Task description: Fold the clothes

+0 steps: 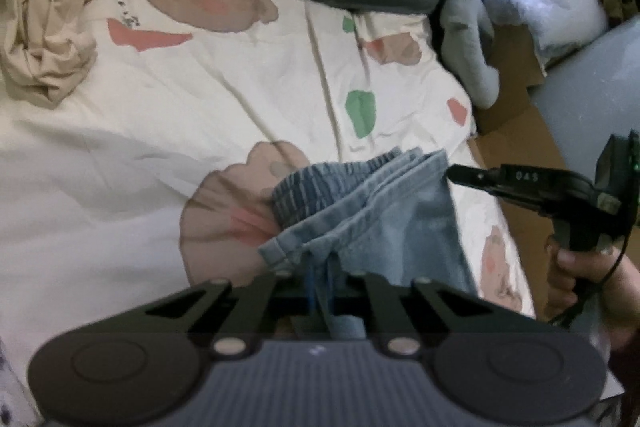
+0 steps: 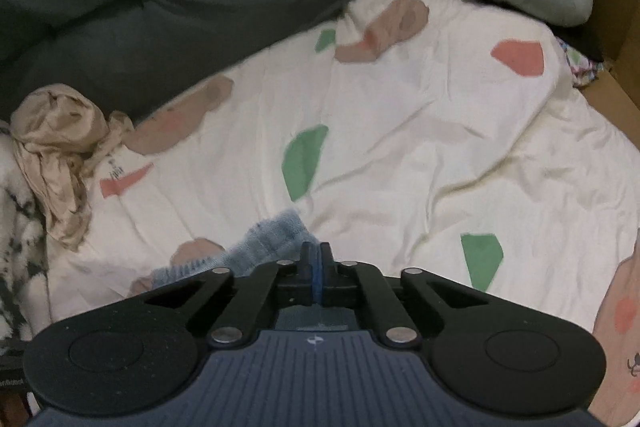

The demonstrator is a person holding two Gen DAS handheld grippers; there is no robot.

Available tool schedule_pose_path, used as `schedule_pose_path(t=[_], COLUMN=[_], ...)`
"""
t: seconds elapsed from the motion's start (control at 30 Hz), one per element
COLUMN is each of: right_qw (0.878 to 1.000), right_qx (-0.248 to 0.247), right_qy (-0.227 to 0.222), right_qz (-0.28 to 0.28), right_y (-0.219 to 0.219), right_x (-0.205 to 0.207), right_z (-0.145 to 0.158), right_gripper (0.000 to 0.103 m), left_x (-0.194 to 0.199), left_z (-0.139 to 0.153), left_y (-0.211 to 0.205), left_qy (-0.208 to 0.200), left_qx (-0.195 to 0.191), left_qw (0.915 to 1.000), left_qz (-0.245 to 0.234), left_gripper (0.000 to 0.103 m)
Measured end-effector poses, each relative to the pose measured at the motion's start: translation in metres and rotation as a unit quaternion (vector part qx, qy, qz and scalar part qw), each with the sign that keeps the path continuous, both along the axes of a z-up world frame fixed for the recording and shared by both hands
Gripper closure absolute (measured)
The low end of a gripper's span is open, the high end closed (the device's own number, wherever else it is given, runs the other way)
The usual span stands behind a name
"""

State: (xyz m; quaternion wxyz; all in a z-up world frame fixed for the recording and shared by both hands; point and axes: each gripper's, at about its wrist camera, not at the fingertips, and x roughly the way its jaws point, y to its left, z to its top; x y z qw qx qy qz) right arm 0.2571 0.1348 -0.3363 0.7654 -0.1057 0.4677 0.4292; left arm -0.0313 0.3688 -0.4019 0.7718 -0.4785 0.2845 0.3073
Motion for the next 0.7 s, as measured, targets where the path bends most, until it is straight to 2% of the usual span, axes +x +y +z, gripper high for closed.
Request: schedule_pose_path(t=[0.2, 0.3, 0.33, 0.37, 0.4, 0.43, 0.5, 0.53, 0.57, 0.6, 0.7], right_qw=[1.0, 1.0, 1.0, 1.0, 1.0, 0.999, 0.999, 0.998, 0.998, 0.997, 0.998], right_qx=[0.001, 0.003, 0.002, 0.001, -0.002, -0.005, -0.006, -0.006, -0.009, -0.011, -0.002], right_qy=[-0.003, 0.004, 0.007, 0.012, 0.012, 0.01, 0.009, 0.012, 0.016, 0.016, 0.011], right_qz=[0.005, 0.014, 0.018, 0.021, 0.025, 0.031, 0.052, 0.061, 0.068, 0.069, 0.067], right_y=[0.009, 0.002, -0.001, -0.003, -0.003, -0.003, 0.001, 0.004, 0.006, 0.007, 0.008], right_x=[0.006, 0.008, 0.009, 0.009, 0.009, 0.008, 0.005, 0.004, 0.004, 0.003, 0.001], right_z=[0.002, 0.003, 0.003, 0.002, 0.0, -0.002, -0.008, -0.011, -0.014, -0.016, -0.011], right_gripper=[0.103, 0.099, 0.088, 0.063, 0.055, 0.053, 0.055, 0.067, 0.091, 0.096, 0.101], left_x=[-0.006, -0.007, -0.008, -0.008, -0.008, -0.007, -0.006, -0.005, -0.005, -0.005, -0.007], left_z=[-0.004, 0.0, 0.001, 0.001, -0.001, -0.002, -0.001, -0.001, 0.0, 0.002, 0.007], left_y=[0.0, -0.002, -0.003, -0.002, -0.001, 0.0, 0.0, 0.0, 0.0, 0.0, -0.001], left_qy=[0.002, 0.0, 0.0, 0.0, 0.0, 0.001, 0.003, 0.004, 0.004, 0.003, 0.001], left_qx=[-0.009, 0.0, 0.001, -0.002, -0.006, -0.008, -0.006, -0.004, -0.003, -0.001, 0.006], left_qw=[0.9998, 0.9998, 0.9998, 0.9998, 0.9998, 0.9997, 0.9998, 0.9998, 0.9998, 0.9999, 0.9998], left_qz=[0.019, 0.018, 0.018, 0.019, 0.021, 0.022, 0.02, 0.018, 0.017, 0.016, 0.017], left_gripper=[0.098, 0.098, 0.098, 0.098, 0.098, 0.098, 0.098, 0.098, 0.098, 0.098, 0.098])
